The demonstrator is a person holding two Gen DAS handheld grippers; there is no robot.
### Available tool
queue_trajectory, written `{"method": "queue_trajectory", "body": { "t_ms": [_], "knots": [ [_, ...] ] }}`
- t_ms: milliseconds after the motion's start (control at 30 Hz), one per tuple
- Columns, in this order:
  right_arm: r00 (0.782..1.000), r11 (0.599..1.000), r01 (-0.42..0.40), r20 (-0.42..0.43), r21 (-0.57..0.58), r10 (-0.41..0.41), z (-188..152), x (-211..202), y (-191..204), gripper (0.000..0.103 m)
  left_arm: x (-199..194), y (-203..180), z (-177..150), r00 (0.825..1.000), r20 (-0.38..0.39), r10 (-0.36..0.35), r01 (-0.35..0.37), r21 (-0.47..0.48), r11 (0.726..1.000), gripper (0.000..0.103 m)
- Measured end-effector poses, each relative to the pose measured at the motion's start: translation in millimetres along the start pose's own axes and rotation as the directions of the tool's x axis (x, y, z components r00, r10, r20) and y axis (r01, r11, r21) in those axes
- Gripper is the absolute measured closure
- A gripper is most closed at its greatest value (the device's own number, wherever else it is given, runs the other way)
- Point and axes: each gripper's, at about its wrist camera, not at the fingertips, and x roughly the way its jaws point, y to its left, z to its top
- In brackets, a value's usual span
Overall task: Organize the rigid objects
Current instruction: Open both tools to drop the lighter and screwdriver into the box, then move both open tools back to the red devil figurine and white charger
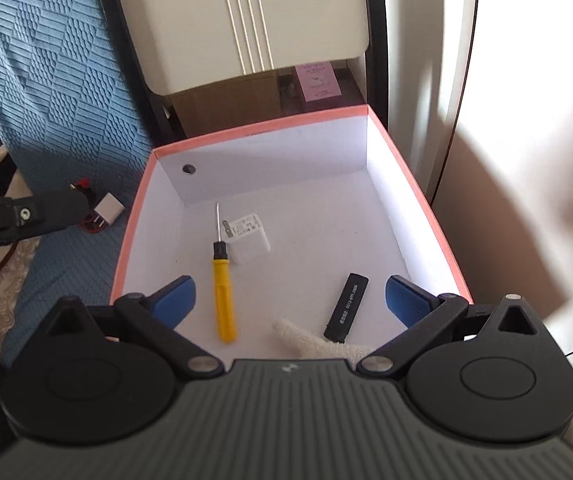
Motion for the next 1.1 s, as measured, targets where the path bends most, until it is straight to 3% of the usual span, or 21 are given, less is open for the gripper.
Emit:
{"method": "queue_trajectory", "body": {
  "t_ms": [200, 333, 667, 800, 1100],
  "knots": [
    [0.997, 0.999, -0.019, 0.072, -0.036, 0.022, 15.8, -29.3, 22.8, 0.000, -41.0, -2.7, 12.7, 0.997, 0.082, 0.009, -0.011, 0.027, 1.000, 0.056],
    [0.990, 0.997, 0.011, 0.144, -0.075, 0.000, 22.8, -45.4, 39.5, 0.000, -59.4, 2.9, 13.4, 0.994, 0.103, 0.040, -0.047, 0.071, 0.996, 0.053],
    [0.985, 0.994, 0.002, 0.172, -0.112, 0.017, 23.4, -62.5, 74.4, 0.000, -109.2, 32.1, 13.8, 0.982, 0.185, 0.045, -0.059, 0.072, 0.996, 0.052],
    [0.982, 0.990, 0.003, 0.185, -0.142, 0.024, 23.6, -65.8, 92.1, 0.000, -122.1, 42.9, 14.9, 0.970, 0.222, 0.101, -0.119, 0.072, 0.990, 0.046],
    [0.983, 0.976, -0.038, 0.167, -0.216, 0.075, 14.9, -54.1, 140.5, 0.000, -145.6, 84.2, 8.1, 0.955, 0.259, 0.141, -0.151, 0.019, 0.988, 0.044]
  ]
}}
